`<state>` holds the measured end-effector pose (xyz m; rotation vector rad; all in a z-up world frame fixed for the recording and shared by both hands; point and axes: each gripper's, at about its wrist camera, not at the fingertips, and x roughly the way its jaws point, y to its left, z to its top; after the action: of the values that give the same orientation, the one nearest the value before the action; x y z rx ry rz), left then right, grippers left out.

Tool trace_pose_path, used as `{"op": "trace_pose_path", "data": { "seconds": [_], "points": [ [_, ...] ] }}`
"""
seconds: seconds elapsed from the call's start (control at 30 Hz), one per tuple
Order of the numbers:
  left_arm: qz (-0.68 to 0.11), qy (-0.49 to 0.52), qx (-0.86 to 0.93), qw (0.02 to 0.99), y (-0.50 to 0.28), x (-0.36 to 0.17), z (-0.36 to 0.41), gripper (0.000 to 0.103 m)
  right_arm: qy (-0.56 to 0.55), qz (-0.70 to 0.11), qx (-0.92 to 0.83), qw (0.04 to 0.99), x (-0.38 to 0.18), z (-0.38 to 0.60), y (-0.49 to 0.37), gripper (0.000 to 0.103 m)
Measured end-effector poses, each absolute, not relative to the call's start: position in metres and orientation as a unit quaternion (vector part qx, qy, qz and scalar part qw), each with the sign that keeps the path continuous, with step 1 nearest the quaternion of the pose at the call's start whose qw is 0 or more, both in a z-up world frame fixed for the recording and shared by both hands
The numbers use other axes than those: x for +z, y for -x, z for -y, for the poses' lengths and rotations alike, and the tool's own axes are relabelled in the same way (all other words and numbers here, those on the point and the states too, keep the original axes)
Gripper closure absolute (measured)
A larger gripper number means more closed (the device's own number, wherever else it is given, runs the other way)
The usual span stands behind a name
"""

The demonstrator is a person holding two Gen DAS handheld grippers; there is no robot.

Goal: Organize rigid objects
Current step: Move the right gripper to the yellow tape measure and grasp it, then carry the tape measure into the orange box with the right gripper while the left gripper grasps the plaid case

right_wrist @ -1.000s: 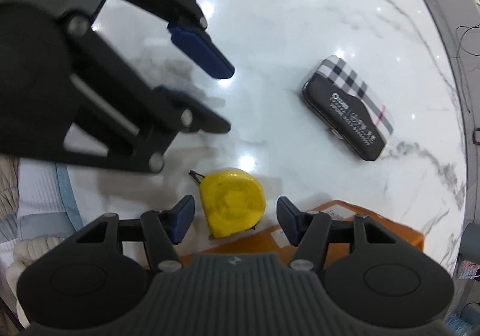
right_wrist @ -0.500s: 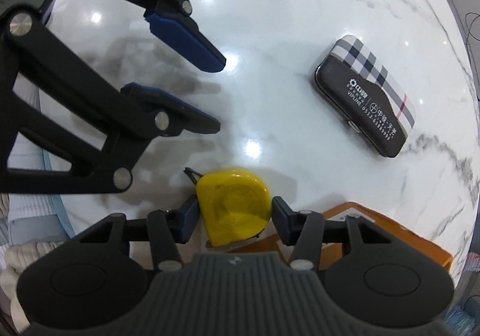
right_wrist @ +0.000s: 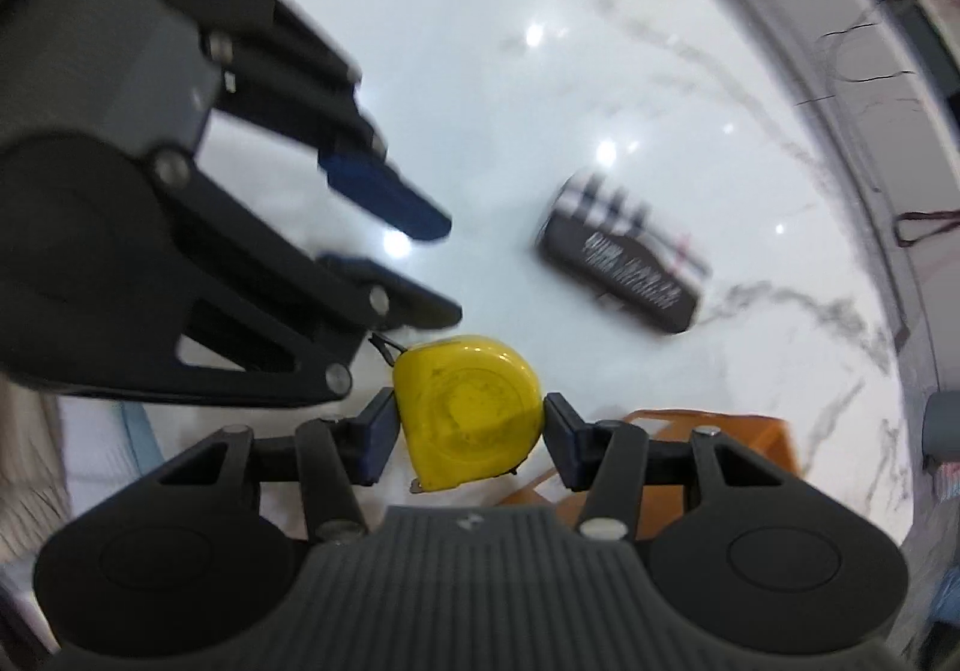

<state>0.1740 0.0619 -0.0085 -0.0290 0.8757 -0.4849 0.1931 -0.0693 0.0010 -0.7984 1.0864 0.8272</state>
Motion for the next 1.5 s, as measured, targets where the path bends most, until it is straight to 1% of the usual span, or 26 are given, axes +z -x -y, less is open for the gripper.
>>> {"op": "trace_pose_path", "data": {
  "seconds": [0.17, 0.4, 0.53, 0.63, 0.67, 0.7, 0.77, 0.87, 0.93, 1.0, 1.13, 1.2, 1.37, 1.4, 1.43, 1.5],
  "points": [
    [-0.400, -0.010, -0.230, 0.887, -0.165, -0.001, -0.053, 0.067, 0.332, -0.452, 0.349, 0.751, 0.043, 0.088, -0.178, 0.052],
    [-0.375, -0.081, -0.230, 0.894, -0.153, 0.005, -0.026, 0.067, 0.273, -0.451, 0.298, 0.796, 0.064, 0.154, -0.174, 0.051],
    [-0.390, -0.119, -0.224, 0.885, -0.162, -0.005, -0.014, 0.067, 0.250, -0.476, 0.248, 0.806, 0.048, 0.209, -0.183, 0.051],
    [-0.407, -0.130, -0.219, 0.878, -0.179, -0.013, -0.010, 0.064, 0.243, -0.501, 0.209, 0.804, 0.032, 0.248, -0.191, 0.051],
    [-0.407, -0.140, -0.220, 0.875, -0.185, -0.015, -0.009, 0.060, 0.242, -0.509, 0.195, 0.803, 0.024, 0.261, -0.195, 0.051],
    [-0.406, -0.155, -0.222, 0.873, -0.192, -0.016, -0.005, 0.053, 0.239, -0.517, 0.184, 0.801, 0.017, 0.273, -0.199, 0.051],
    [-0.402, -0.187, -0.222, 0.869, -0.203, -0.019, -0.002, 0.048, 0.231, -0.532, 0.167, 0.797, 0.004, 0.294, -0.207, 0.051],
    [-0.413, -0.226, -0.221, 0.854, -0.228, -0.027, 0.005, 0.034, 0.230, -0.547, 0.150, 0.791, -0.018, 0.314, -0.219, 0.051],
    [-0.418, -0.245, -0.216, 0.848, -0.244, -0.034, 0.008, 0.033, 0.240, -0.550, 0.142, 0.787, -0.030, 0.321, -0.226, 0.051],
    [-0.422, -0.252, -0.213, 0.844, -0.258, -0.040, 0.008, 0.028, 0.268, -0.545, 0.159, 0.778, -0.041, 0.321, -0.233, 0.051],
    [-0.429, -0.242, -0.226, 0.841, -0.278, -0.046, 0.006, 0.026, 0.357, -0.532, 0.192, 0.744, -0.057, 0.316, -0.247, 0.051],
    [-0.427, -0.252, -0.233, 0.836, -0.285, -0.048, 0.007, 0.020, 0.393, -0.530, 0.204, 0.723, -0.063, 0.317, -0.254, 0.051],
    [-0.440, -0.272, -0.243, 0.821, -0.301, -0.059, 0.018, 0.019, 0.418, -0.528, 0.239, 0.699, -0.075, 0.320, -0.265, 0.051],
    [-0.444, -0.272, -0.246, 0.818, -0.304, -0.061, 0.019, 0.016, 0.425, -0.526, 0.244, 0.695, -0.079, 0.319, -0.265, 0.051],
    [-0.446, -0.268, -0.249, 0.817, -0.307, -0.062, 0.020, 0.014, 0.434, -0.523, 0.247, 0.691, -0.083, 0.317, -0.263, 0.051],
    [-0.457, -0.248, -0.257, 0.815, -0.314, -0.063, 0.021, 0.014, 0.445, -0.514, 0.254, 0.688, -0.087, 0.316, -0.262, 0.051]
  ]
}}
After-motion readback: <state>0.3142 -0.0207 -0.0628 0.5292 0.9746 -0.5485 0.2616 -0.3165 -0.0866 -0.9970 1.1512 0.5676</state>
